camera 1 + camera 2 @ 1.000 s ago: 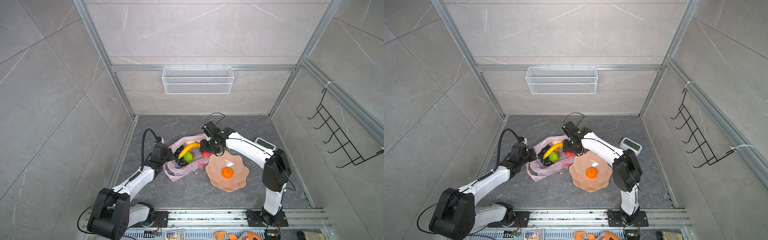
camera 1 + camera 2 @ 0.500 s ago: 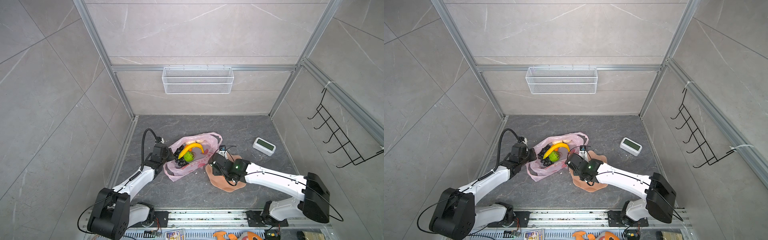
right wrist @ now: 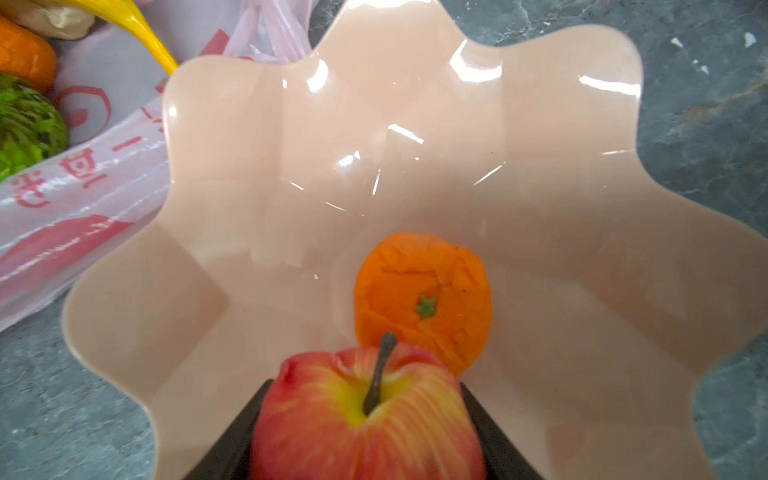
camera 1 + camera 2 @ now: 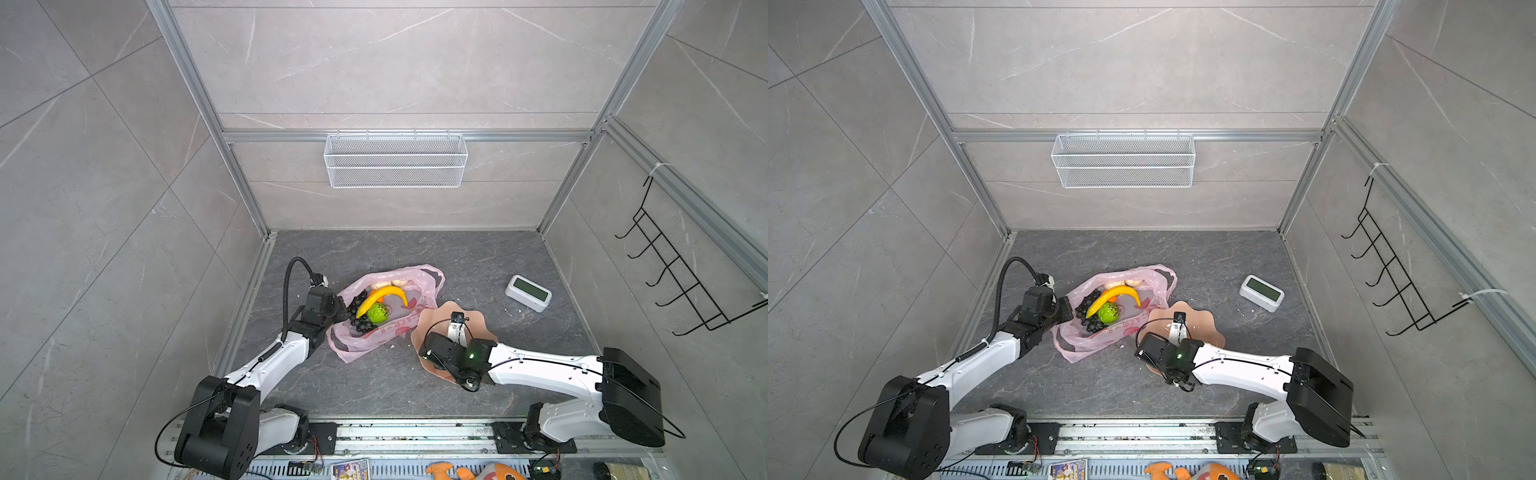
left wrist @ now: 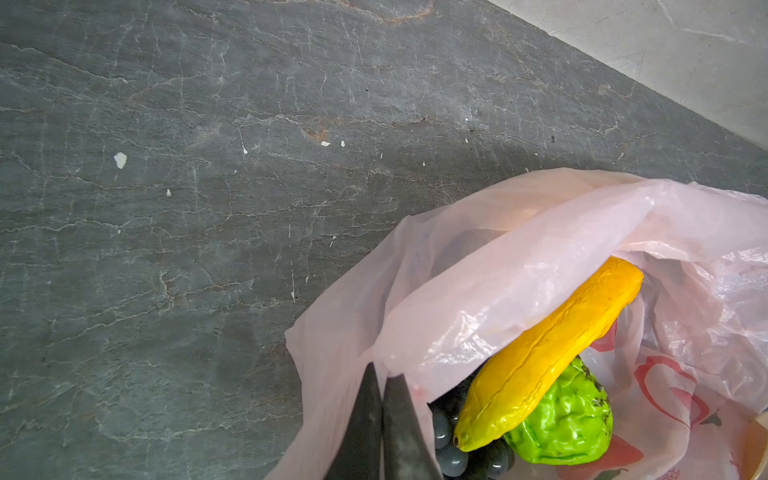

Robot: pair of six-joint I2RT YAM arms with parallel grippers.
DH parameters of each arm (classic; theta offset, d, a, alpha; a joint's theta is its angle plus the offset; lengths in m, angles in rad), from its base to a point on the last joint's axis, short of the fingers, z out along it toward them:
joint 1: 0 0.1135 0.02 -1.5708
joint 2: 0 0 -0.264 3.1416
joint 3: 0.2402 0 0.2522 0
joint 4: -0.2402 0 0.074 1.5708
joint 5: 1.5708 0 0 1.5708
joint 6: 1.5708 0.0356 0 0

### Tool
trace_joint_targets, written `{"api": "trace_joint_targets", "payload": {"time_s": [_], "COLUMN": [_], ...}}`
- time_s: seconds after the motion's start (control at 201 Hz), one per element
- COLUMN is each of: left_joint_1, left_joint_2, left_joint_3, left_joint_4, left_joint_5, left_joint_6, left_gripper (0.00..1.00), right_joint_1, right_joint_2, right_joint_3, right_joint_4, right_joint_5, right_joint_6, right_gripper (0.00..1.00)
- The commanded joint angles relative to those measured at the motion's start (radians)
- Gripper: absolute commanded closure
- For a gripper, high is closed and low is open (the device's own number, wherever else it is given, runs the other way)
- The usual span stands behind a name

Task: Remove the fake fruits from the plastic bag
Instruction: 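Lower the red apple into the bowl beside the orange and release it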

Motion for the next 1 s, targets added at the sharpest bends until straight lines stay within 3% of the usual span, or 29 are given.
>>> {"api": "trace_joint_targets", "payload": {"time_s": [0.0,0.647,0.827,0.996], "left_joint_1": [0.007,0.007,0.007,0.007], "left_joint_2": [-0.004,0.004,-0.004,-0.002], "left_joint_3": [0.0,0.001,-0.001,0.0], "left_joint_4": [0.033,0.034,0.032,0.031], "left_joint_5": [-0.027,-0.027,-0.031,-0.031], "left_joint_6": [0.026,0.028,0.029,0.03], "left_gripper": [1.0,1.0,1.0,1.0], "right_joint_1": [0.006,0.003,0.004,0.004], "right_joint_2": [0.011,0.171,0.221,0.243], "right_joint_3": [-0.022,-0.003,0.008,0.022], "right_joint_4": [0.013,0.082,0.093,0.086], "right_joint_5": [0.075,0.307,0.298,0.296], "right_joint_6": [0.065,0.138,0.165,0.183], "right_gripper": [0.48,0.47,0.41,0.27]}}
